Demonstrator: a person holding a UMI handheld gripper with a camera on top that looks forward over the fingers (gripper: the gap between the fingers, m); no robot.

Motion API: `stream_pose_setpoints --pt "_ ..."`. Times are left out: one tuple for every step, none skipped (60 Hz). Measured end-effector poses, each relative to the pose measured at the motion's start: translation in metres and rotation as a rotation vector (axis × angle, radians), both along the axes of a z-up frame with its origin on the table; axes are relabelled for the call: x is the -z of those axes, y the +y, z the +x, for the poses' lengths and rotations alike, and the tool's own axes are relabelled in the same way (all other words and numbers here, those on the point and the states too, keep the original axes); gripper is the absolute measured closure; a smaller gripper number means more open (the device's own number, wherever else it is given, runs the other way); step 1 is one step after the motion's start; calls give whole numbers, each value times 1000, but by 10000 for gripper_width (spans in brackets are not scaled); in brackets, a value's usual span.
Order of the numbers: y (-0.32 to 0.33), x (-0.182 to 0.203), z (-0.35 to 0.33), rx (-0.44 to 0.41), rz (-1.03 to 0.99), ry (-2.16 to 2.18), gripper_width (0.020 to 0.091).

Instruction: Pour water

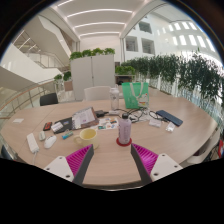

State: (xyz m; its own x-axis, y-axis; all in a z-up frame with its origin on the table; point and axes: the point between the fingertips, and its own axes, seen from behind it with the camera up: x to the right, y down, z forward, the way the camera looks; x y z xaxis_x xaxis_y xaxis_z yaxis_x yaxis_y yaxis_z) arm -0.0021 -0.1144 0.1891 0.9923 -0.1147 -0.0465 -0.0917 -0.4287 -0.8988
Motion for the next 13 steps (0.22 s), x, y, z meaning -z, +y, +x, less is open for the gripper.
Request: stream_pose_setpoints --pt "-6 -3 -2 -3 0 6 282" --pt "-11 -6 -5 -6 1 9 281" --pt "-15 -9 -8 -8 3 10 280" --pt "-20 -12 -11 -11 6 10 281" --pt "-24 -14 -14 -15 9 7 281" --pt "-27 -17 -18 -18 11 2 280" --pt "-31 -19 -20 -22 14 -3 279" --pt "-35 -21 -24 -24 15 -8 280" --pt "-39 -22 -24 -28 16 -11 282" --pt "-42 -24 -25 -32 16 -13 283" --pt "-45 -25 -27 -37 16 -15 283" --pt "-48 -26 -28 -42 16 -16 283" --pt "-51 -27 -30 -45 15 -15 282"
